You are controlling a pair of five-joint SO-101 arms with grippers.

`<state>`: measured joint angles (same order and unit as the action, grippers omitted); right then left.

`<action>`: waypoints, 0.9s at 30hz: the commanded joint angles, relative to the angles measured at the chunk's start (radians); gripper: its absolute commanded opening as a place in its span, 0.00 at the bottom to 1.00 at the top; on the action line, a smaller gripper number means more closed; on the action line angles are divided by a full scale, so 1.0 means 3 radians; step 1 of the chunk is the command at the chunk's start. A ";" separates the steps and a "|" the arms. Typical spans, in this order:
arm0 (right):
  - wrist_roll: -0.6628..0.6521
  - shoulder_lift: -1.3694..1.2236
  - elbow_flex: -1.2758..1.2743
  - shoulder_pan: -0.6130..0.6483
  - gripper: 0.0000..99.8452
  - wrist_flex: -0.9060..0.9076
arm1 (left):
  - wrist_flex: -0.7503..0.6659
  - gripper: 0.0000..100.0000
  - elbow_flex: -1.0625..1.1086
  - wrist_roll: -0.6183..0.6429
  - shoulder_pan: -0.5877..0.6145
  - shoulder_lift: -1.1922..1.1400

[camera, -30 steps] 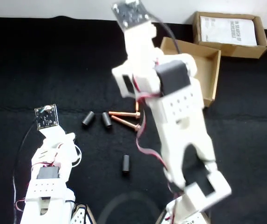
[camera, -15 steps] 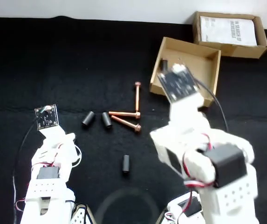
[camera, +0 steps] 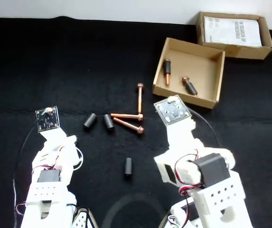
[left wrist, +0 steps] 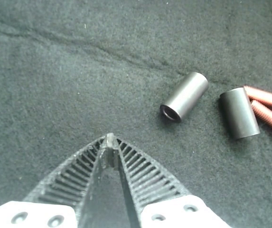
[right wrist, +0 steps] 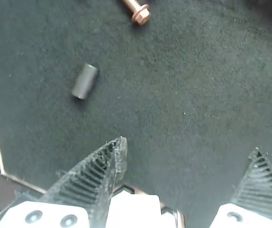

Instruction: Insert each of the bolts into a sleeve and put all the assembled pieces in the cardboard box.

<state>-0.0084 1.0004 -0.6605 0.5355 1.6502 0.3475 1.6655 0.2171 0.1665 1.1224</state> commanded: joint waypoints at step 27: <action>0.0726 0.0043 -0.2084 0.1102 0.36 -0.3547 | -0.0046 0.01 -0.0018 -0.0010 0.0049 0.0033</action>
<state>0.1327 1.0004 -1.2743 0.8592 0.6651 0.3475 1.6655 0.2171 0.1665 1.1224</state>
